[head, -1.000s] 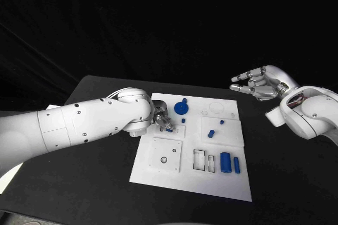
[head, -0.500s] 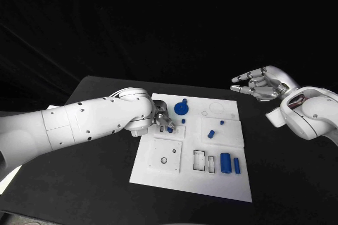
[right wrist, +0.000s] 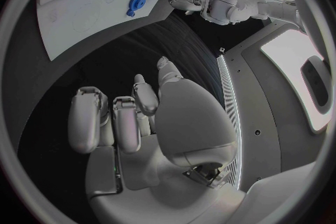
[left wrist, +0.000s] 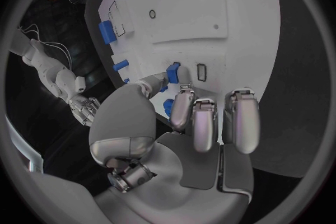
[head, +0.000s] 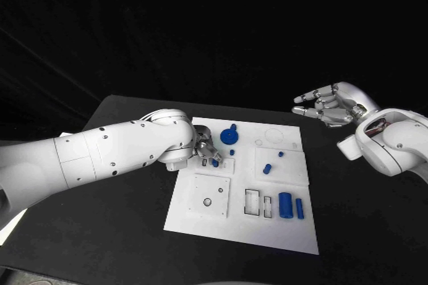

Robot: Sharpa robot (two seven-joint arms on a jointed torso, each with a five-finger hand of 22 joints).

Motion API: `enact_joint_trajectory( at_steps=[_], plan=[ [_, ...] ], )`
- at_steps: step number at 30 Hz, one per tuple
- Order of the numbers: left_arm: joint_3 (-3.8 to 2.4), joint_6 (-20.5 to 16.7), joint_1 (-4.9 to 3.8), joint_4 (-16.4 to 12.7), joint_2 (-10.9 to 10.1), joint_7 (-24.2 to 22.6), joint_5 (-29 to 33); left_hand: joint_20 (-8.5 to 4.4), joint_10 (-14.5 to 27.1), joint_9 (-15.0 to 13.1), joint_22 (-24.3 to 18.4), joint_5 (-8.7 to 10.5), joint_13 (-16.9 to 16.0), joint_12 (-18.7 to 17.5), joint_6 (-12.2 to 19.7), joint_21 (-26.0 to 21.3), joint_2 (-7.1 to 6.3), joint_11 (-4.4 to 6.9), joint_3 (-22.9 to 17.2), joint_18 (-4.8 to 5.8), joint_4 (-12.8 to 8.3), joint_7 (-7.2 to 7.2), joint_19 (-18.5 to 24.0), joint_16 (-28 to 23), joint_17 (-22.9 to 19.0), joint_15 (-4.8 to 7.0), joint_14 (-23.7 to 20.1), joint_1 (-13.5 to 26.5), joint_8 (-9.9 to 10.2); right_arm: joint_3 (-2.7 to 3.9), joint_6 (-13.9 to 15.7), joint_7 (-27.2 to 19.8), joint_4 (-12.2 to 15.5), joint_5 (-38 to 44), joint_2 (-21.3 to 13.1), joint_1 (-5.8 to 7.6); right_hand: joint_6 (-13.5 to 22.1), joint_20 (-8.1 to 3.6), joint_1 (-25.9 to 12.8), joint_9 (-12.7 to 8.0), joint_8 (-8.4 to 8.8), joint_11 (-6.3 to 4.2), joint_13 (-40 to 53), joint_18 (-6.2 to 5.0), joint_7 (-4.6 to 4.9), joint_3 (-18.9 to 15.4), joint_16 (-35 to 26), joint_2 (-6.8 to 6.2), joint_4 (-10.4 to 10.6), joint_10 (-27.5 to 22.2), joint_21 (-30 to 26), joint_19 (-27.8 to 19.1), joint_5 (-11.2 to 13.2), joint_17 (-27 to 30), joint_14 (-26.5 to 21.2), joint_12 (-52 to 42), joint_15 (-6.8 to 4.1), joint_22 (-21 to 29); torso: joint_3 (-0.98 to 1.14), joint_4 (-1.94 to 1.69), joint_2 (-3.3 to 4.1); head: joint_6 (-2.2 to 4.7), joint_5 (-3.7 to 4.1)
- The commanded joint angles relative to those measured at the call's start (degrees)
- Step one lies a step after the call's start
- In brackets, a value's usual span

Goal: Assemble the parts on the task board

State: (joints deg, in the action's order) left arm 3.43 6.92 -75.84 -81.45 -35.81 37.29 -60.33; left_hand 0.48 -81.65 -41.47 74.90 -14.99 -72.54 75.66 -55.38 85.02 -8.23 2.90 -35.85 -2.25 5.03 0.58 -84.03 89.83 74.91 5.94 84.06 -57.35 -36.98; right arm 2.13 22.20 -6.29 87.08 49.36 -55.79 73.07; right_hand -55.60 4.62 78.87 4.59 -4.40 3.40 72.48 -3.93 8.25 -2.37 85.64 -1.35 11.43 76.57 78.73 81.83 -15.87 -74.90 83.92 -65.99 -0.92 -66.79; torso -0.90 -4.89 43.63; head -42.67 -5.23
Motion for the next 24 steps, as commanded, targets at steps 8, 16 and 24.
enact_joint_trajectory(
  at_steps=[8,16,24],
  plan=[
    [0.29,2.5,0.42,0.3,0.5,-0.2,-0.3,-0.61,-0.4,-0.4,6.3,0.14,-0.3,0.3,-0.6,0.5,-0.39,0.58,2.5,0.45,0.5,-0.31,-3.0,0.2,15.1,0.56,5.9,1.3,-0.9,0.01,0.1,-0.5,0.1,0.3,0.0,-0.01,-0.2,0.04,0.4,-0.1,0.27,-0.04,0.0,-0.59,0.2,0.0,-0.3,0.16,-0.3,-0.4,-0.2,-0.5,-0.2,-8.6,4.5,0.2,-0.21,0.1,-0.05,-0.06,-0.01,-0.1,-0.01],
    [0.29,2.9,0.42,0.5,0.5,-0.2,-1.0,-0.74,-0.7,-0.6,7.2,0.21,-0.7,0.7,-1.1,0.9,-0.33,0.75,6.7,0.63,1.7,-0.51,-3.3,0.2,15.1,0.69,5.9,2.8,-1.4,0.01,0.1,-0.5,0.1,0.3,0.0,-0.01,-0.1,0.07,0.1,-0.1,0.31,0.01,0.0,-0.59,0.24,-0.3,-0.3,0.14,-0.3,-0.4,-0.3,-0.5,0.5,-8.6,4.5,0.1,-0.16,0.1,-0.06,0.01,0.01,-0.19,0.01],
    [0.29,3.1,0.42,0.6,0.4,-0.1,-1.3,-0.8,-0.9,-0.7,7.6,0.23,-1.0,0.9,-1.4,1.1,-0.23,0.81,9.4,0.71,2.3,-0.59,-3.4,0.2,15.1,0.72,5.9,3.0,-1.5,0.01,0.1,-0.5,0.1,0.3,-0.1,-0.01,-0.1,0.08,0.0,-0.1,0.31,0.02,-0.1,-0.59,0.24,-0.3,-0.3,0.14,-0.2,-0.4,-0.3,-0.6,0.7,-8.6,4.5,0.2,-0.16,0.1,-0.05,-0.04,0.0,-0.27,0.12]
  ],
)
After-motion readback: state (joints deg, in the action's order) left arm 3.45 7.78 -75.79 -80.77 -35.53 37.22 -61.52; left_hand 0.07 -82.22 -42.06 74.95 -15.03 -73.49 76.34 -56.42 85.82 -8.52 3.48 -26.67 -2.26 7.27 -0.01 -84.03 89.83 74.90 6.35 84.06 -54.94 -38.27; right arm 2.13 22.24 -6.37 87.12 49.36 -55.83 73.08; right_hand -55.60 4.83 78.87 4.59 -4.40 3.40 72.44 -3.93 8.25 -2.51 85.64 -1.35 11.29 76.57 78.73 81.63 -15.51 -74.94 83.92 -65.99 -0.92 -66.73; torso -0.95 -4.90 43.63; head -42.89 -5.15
